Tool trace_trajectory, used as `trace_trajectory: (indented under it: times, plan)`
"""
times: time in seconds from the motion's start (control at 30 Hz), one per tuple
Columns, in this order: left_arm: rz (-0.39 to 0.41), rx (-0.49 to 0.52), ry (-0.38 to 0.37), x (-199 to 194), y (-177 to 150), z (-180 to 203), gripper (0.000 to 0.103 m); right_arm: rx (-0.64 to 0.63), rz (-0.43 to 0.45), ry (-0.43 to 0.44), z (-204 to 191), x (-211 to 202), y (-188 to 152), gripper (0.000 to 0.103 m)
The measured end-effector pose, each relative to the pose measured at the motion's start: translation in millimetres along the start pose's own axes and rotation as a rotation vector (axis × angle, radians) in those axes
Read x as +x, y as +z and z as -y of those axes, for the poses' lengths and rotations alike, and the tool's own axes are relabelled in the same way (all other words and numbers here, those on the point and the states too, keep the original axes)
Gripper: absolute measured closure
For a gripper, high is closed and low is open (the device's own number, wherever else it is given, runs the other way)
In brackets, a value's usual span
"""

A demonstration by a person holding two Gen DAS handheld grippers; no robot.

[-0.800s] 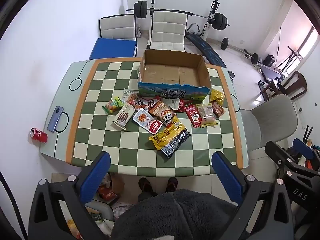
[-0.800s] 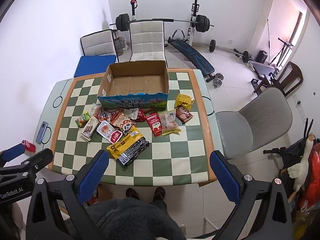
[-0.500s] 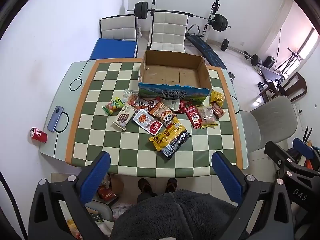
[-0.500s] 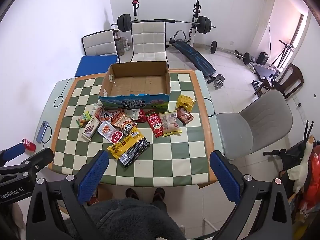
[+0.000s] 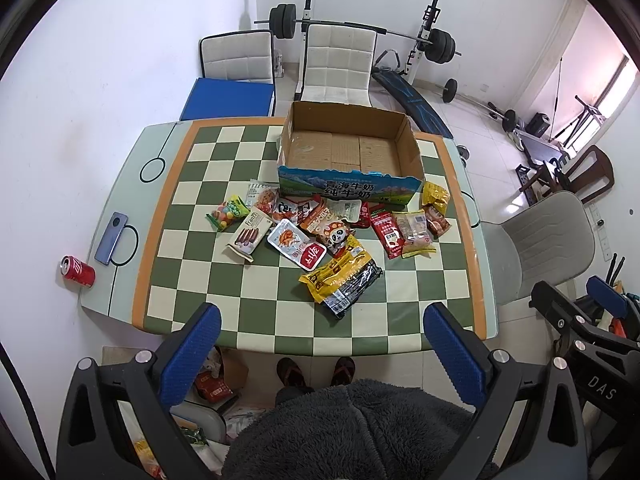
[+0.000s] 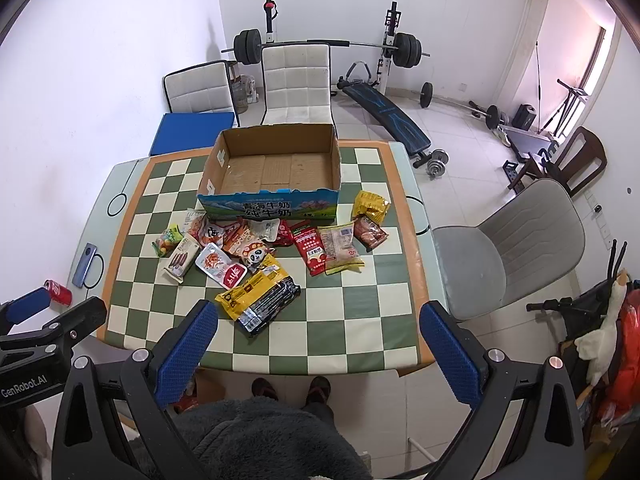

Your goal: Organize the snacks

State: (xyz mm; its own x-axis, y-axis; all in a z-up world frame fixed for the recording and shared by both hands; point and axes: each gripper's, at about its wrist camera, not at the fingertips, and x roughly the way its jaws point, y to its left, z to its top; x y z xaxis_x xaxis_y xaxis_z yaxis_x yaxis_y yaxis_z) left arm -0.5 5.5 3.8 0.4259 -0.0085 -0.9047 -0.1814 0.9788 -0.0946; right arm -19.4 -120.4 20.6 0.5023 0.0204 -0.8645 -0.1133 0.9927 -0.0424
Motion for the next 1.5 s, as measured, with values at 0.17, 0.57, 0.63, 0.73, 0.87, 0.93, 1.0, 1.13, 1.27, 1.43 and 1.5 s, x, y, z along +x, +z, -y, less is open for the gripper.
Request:
trace_trajectory:
  times: [0.17,0.57,0.63,0.73,0.87,0.93,1.0,1.13,1.27,1.43,1.5]
  plan:
    - [0.000,-0.001,0.002,-2.4,4.2,-3.6,0.000,0.001,0.000,0.002,1.1,0.4,-0.3,0.001]
    - [0.003,0.003,0.003,-2.5,4.4,-4.1,0.000,0.003,0.003,0.008,0.4,-1.6,0.7,0.001]
    - [0.002,0.000,0.002,-2.2,3.9,-4.0,0.000,0.003,0.003,0.007,0.8,-2.9,0.6,0.001]
    - [0.004,0.003,0.005,-2.5,4.2,-3.7,0.000,0.003,0.003,0.007,0.9,-3.2,0.3,0.001]
    - [0.004,0.003,0.003,-2.8,4.5,-4.1,0.000,0.004,0.004,0.007,0.0,-4.4,1.3,0.001]
    - [0.005,0.002,0.002,-2.7,4.5,-4.3,0.000,0.004,0.005,0.007,1.1,-3.6,-0.3,0.001]
    - [0.005,0.002,0.004,-2.7,4.3,-3.6,0.000,0.004,0.006,0.008,1.2,-4.1,0.0,0.001]
    - [0.005,0.000,0.003,-3.0,4.9,-4.0,0.000,0.004,0.007,0.009,1.7,-4.6,-0.1,0.001]
    - [0.006,0.003,0.004,-3.2,5.1,-4.3,0.000,0.003,0.007,0.009,0.4,-5.4,1.3,0.001]
    - [0.008,0.002,0.004,-2.9,4.3,-3.3,0.000,0.005,0.009,0.011,2.1,-5.3,-0.6,0.001]
    - [0.008,0.004,0.004,-3.1,4.5,-3.4,0.000,0.005,0.011,0.011,1.7,-5.7,-0.4,0.001]
